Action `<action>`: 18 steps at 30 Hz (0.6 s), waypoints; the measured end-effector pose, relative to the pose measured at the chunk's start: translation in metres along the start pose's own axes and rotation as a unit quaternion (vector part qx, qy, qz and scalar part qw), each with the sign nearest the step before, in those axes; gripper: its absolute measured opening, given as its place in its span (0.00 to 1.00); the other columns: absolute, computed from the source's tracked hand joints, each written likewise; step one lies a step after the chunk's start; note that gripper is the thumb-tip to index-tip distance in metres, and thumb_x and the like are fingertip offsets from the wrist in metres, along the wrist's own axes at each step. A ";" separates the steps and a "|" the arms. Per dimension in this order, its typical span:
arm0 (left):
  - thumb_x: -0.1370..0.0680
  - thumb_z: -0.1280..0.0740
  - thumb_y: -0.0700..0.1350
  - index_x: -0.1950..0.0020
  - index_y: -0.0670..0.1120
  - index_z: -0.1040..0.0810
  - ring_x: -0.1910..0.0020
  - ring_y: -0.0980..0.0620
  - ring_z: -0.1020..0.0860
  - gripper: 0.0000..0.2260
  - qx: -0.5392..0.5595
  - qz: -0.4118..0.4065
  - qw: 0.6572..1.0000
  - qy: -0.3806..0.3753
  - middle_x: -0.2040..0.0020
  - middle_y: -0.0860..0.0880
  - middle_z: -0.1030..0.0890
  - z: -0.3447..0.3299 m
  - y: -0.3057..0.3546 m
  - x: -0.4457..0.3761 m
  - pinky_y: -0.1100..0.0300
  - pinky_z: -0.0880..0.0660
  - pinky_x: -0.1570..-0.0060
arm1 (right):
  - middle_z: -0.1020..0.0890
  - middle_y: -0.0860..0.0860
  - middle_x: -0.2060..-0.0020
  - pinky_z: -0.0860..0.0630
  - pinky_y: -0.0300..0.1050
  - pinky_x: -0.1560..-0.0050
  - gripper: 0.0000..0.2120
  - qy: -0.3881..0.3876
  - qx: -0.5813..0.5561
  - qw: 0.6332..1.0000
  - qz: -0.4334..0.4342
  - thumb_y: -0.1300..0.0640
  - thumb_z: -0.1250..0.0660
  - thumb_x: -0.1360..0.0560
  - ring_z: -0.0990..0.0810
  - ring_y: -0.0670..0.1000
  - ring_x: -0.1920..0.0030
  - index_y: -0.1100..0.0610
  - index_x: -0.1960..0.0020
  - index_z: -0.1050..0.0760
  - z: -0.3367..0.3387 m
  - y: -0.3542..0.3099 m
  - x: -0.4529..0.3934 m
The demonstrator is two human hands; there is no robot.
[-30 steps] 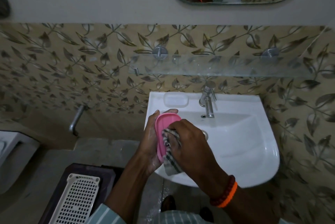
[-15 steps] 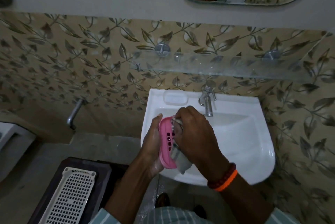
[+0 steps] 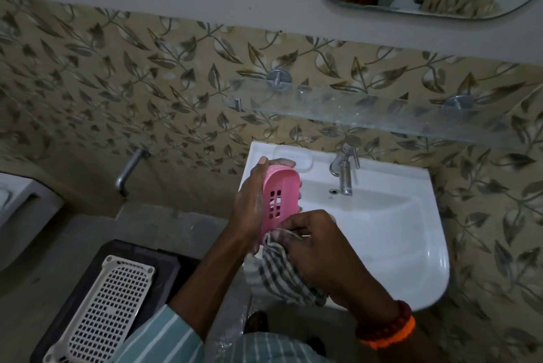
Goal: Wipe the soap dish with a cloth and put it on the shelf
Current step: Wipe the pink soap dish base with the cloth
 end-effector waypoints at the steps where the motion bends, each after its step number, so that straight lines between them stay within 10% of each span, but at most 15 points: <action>1: 0.18 0.43 0.59 0.44 0.44 0.16 0.56 0.41 0.15 0.23 0.002 -0.005 1.000 0.002 0.54 0.38 0.14 -0.002 0.001 0.001 0.47 0.18 0.54 | 0.13 0.49 0.61 0.17 0.41 0.56 0.07 -0.010 -0.041 0.999 -0.005 0.56 0.29 0.24 0.15 0.46 0.59 0.56 0.57 0.15 0.001 -0.003 0.001; 6: 0.26 0.39 0.65 0.45 0.41 0.16 0.55 0.38 0.14 0.29 0.022 -0.009 0.998 0.050 0.51 0.34 0.14 -0.006 0.008 0.013 0.43 0.17 0.52 | 0.13 0.48 0.58 0.17 0.49 0.50 0.02 0.000 -0.075 0.996 0.038 0.55 0.27 0.25 0.15 0.45 0.56 0.52 0.53 0.15 -0.002 -0.002 0.008; 14: 0.19 0.43 0.61 0.43 0.45 0.17 0.59 0.43 0.14 0.24 -0.013 -0.019 0.999 0.048 0.57 0.40 0.13 -0.009 0.011 0.014 0.50 0.16 0.58 | 0.17 0.51 0.64 0.25 0.42 0.67 0.06 0.160 0.285 0.933 0.152 0.52 0.29 0.26 0.20 0.52 0.67 0.55 0.57 0.21 0.020 0.003 0.000; 18: 0.20 0.45 0.65 0.43 0.49 0.16 0.47 0.40 0.16 0.26 -0.045 0.033 0.998 0.041 0.47 0.39 0.14 -0.010 0.001 0.019 0.39 0.21 0.42 | 0.20 0.53 0.66 0.26 0.41 0.73 0.05 0.224 0.303 0.896 0.234 0.59 0.28 0.25 0.23 0.51 0.71 0.59 0.56 0.22 0.027 -0.017 -0.009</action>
Point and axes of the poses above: each hand's wrist, its own x-axis away from the middle knuckle, its own z-axis out of the back of the hand, y = z × x, the point moved 2 cm from there along -x, towards the middle knuckle
